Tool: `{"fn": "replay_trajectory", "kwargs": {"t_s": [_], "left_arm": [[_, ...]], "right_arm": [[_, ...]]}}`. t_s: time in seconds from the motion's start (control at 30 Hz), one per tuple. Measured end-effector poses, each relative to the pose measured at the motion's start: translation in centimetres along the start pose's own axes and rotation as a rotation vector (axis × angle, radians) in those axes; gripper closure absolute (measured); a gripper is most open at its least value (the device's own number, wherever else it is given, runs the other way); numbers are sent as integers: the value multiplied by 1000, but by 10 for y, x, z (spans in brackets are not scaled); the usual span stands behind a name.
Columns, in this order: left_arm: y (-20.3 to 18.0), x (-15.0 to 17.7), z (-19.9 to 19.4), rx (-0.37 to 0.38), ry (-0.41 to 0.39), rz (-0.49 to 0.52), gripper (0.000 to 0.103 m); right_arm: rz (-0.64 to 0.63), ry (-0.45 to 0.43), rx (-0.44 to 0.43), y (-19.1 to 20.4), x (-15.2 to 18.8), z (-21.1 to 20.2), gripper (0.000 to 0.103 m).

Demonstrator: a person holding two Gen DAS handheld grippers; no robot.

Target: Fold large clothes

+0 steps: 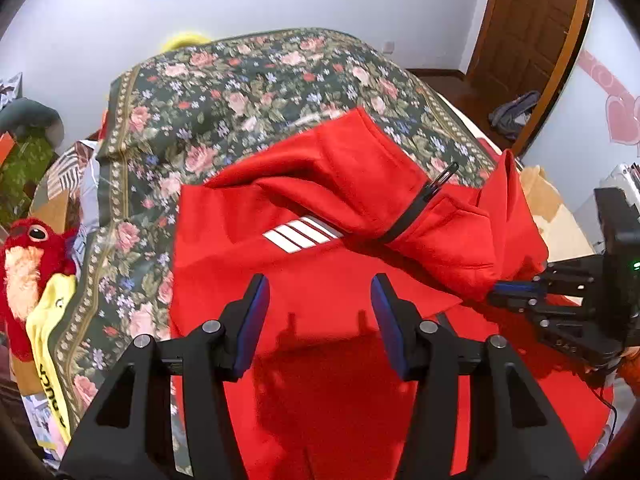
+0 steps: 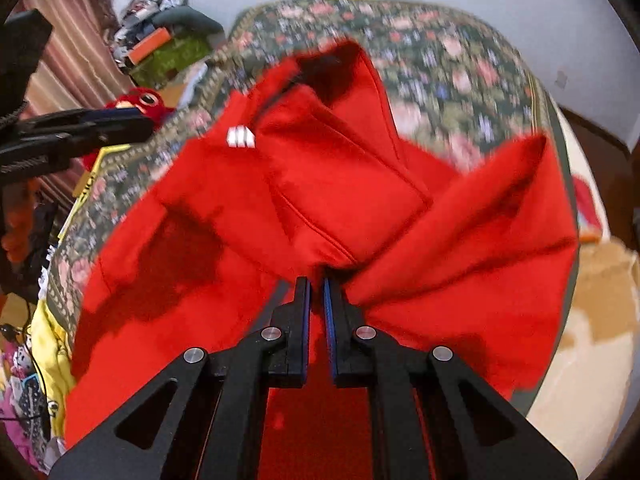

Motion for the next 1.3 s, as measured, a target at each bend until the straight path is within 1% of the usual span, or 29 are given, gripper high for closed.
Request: {"fn": "replay_trajectory", "kwargs": {"t_s": [0.07, 0.13, 0.23, 0.27, 0.33, 0.37, 0.4, 0.43, 0.5, 0.57, 0.67, 0.7, 0.73, 0.77, 0.8, 0.83, 0.9, 0.93, 1.07, 1.13, 1.2, 1.27, 1.3], "left_arm": [[-5, -4, 2, 11, 10, -5, 51], [-8, -15, 4, 18, 6, -10, 51], [-10, -37, 5, 21, -18, -18, 47], [-9, -45, 7, 11, -27, -18, 44], [-6, -63, 15, -30, -41, -2, 43], [-3, -70, 21, -53, -38, 9, 43], [-1, -77, 28, -71, -30, 20, 43], [2, -84, 39, -87, -13, 29, 43], [8, -97, 64, -109, 31, 37, 43], [14, -106, 86, -135, 66, 39, 43], [21, -118, 110, -170, 87, 33, 43], [24, -122, 117, -180, 87, 17, 48], [26, -124, 120, -176, 76, 0, 56], [27, -126, 123, -158, 58, -16, 91], [27, -125, 126, -123, 67, -30, 101], [28, -125, 124, -115, 61, -44, 101], [31, -122, 107, -120, 1, -70, 101], [32, -121, 99, -121, -11, -75, 101], [40, -105, 48, -105, -82, -115, 101], [46, -87, 20, -60, -118, -169, 101], [49, -67, -2, -46, -133, -194, 101], [49, -46, -14, -37, -133, -204, 101], [46, -31, -19, -18, -124, -212, 101]], "right_arm": [[23, 21, 21, -8, 6, 5, 97], [47, 35, 52, -16, 11, 6, 97], [107, 12, 46, -30, 7, -6, 97], [117, 5, 44, -32, 6, -10, 96], [148, -16, 41, -40, 2, -23, 95], [155, -25, 41, -42, 1, -26, 91], [163, -41, 42, -46, -1, -32, 84], [166, -59, 42, -49, -3, -37, 80], [174, -95, 44, -54, -8, -44, 57], [185, -124, 58, -60, -12, -48, 49], [215, -116, 41, -66, -14, -47, 48], [225, -112, 38, -68, -14, -46, 48], [237, -107, 39, -71, -13, -43, 47], [244, -102, 40, -74, -13, -42, 48], [251, -98, 43, -76, -12, -41, 48], [262, -95, 51, -79, -11, -40, 48], [278, -93, 61, -83, -10, -41, 47], [283, -92, 58, -84, -9, -42, 47], [288, -103, 66, -82, -6, -52, 47], [290, -110, 58, -78, -5, -58, 48], [291, -114, 44, -72, -5, -65, 48], [292, -117, 28, -65, -5, -70, 47], [292, -119, 27, -63, -5, -72, 47]]}}
Point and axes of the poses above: each gripper's, at about its wrist camera, not at the fingertips, and z roughly the way its jaws point, y to its left, x to its underside, the point moved 7 cm from there along z, roughly the way its jaws point, and after that the axes turned 15 degrees about z, right-handed, at the moved point
